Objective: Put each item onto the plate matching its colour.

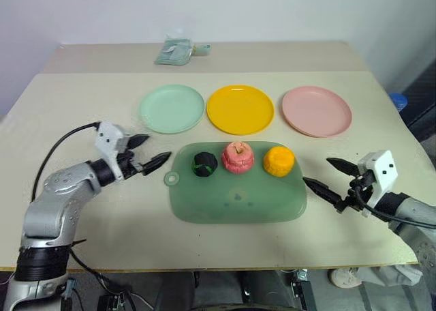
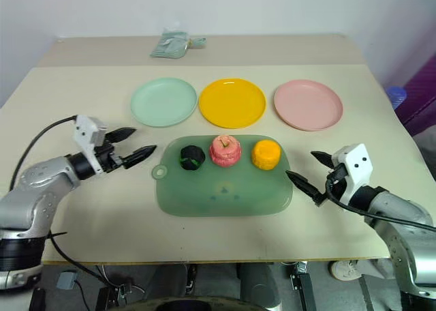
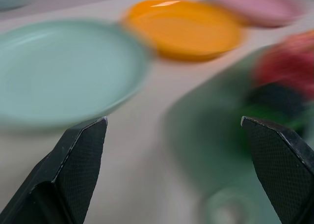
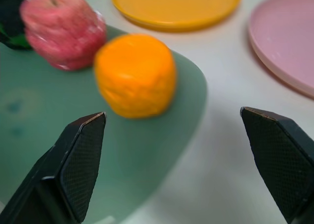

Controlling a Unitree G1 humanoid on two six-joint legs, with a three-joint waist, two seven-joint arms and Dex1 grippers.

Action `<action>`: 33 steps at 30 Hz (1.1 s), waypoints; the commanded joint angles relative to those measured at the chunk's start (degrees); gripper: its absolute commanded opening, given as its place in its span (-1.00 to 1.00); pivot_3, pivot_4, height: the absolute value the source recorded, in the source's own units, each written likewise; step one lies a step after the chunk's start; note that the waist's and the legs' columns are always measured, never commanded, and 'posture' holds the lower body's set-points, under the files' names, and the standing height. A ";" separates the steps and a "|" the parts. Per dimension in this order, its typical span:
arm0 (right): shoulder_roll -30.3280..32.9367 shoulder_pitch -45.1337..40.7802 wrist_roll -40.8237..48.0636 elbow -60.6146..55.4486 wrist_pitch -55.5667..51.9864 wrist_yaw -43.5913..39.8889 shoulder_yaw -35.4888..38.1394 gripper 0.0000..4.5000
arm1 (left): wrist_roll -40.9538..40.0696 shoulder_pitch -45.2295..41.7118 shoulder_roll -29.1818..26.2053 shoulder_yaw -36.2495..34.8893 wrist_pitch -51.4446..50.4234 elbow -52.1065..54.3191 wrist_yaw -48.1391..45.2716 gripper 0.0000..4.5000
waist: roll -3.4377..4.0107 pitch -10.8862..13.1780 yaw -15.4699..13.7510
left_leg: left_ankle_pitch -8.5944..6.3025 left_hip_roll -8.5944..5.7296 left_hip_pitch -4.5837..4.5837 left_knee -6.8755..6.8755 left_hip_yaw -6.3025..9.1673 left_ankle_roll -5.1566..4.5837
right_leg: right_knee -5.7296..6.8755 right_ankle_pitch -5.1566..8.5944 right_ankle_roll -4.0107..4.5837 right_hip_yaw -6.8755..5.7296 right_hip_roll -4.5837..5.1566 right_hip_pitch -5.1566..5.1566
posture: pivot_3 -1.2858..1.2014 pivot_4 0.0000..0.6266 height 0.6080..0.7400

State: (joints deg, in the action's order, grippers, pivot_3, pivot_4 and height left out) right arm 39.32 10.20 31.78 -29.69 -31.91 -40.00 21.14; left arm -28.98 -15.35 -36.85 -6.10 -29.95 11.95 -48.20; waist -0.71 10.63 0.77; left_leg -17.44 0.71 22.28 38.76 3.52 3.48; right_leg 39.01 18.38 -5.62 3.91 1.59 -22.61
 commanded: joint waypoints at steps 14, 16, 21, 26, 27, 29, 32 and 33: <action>-3.00 7.14 4.76 -16.25 -3.71 6.49 -1.87 1.00 | 17.43 -14.53 3.64 20.91 14.75 -17.52 -11.88 0.60 | -0.01 0.00 0.06 | -0.01 -0.10 0.00 0.02 0.00 -0.01 | 0.00 0.00 0.00 0.00 -0.06 0.00 | 0.03 -0.52 1.00; -3.07 7.11 4.89 -16.29 -3.82 6.77 -2.13 1.00 | 17.30 -14.06 4.01 19.99 14.93 -17.42 -11.75 0.15 | -0.01 0.00 0.03 | -0.01 -0.10 0.01 0.03 0.01 -0.01 | 0.00 0.00 0.00 0.00 -0.06 0.00 | 0.03 -0.52 1.00; -2.68 5.79 5.05 -15.57 -3.89 6.95 -3.23 1.00 | 13.52 -12.53 3.69 14.71 14.01 -16.12 -11.24 -0.05 | 0.00 0.00 0.18 | -0.01 -0.08 0.01 0.03 0.03 -0.02 | 0.00 0.00 0.00 0.00 -0.06 0.00 | 0.03 -0.52 1.00; -2.63 3.88 5.29 -15.42 -4.03 7.22 -4.48 1.00 | 13.08 -16.02 3.07 4.87 10.73 -21.77 -0.85 -0.05 | -0.01 0.01 0.06 | -0.01 -0.03 0.01 0.05 0.06 -0.02 | 0.02 0.00 0.00 -0.01 -0.06 -0.01 | 0.03 -0.52 1.00; -2.66 3.54 5.33 -15.41 -4.06 7.30 -4.74 1.00 | 14.52 -17.04 3.12 4.33 11.30 -23.22 1.64 -0.05 | -0.02 0.01 0.04 | -0.01 -0.04 0.01 0.07 0.08 -0.02 | 0.03 0.00 0.00 -0.02 -0.06 -0.01 | 0.03 -0.52 1.00; -2.87 2.16 5.38 -15.21 -4.15 7.59 -5.76 1.00 | 18.93 -21.48 4.20 4.35 12.26 -29.48 9.41 -0.05 | -0.02 0.01 -0.15 | -0.01 -0.08 0.02 0.10 0.08 -0.02 | 0.03 0.00 0.00 -0.04 -0.06 0.00 | 0.03 -0.52 1.00; -3.16 -0.08 5.20 -14.78 -4.32 7.97 -7.73 1.00 | 21.18 -28.79 7.58 3.52 12.01 -39.10 17.29 -0.05 | -0.09 0.00 -0.51 | -0.01 -0.22 0.08 0.24 0.12 -0.03 | 0.03 -0.03 -0.08 -0.15 -0.01 0.07 | 0.03 -0.52 1.00; -3.16 -0.48 5.13 -14.68 -4.36 8.07 -8.08 1.00 | 21.46 -29.91 8.27 3.66 12.66 -40.71 17.69 -0.05 | -0.09 0.00 -0.50 | -0.01 -0.25 0.10 0.27 0.11 -0.03 | 0.02 -0.04 -0.09 -0.18 0.01 0.08 | 0.03 -0.52 1.00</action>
State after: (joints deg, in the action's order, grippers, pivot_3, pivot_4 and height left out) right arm 36.49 9.96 36.30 -43.63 -36.50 -32.27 13.06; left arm -8.45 -43.81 -29.19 -1.81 -18.52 -27.30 -32.51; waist -0.80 10.63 0.28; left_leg -17.47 0.46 22.40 39.02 3.63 3.42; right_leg 39.01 18.34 -5.72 3.73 1.62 -22.54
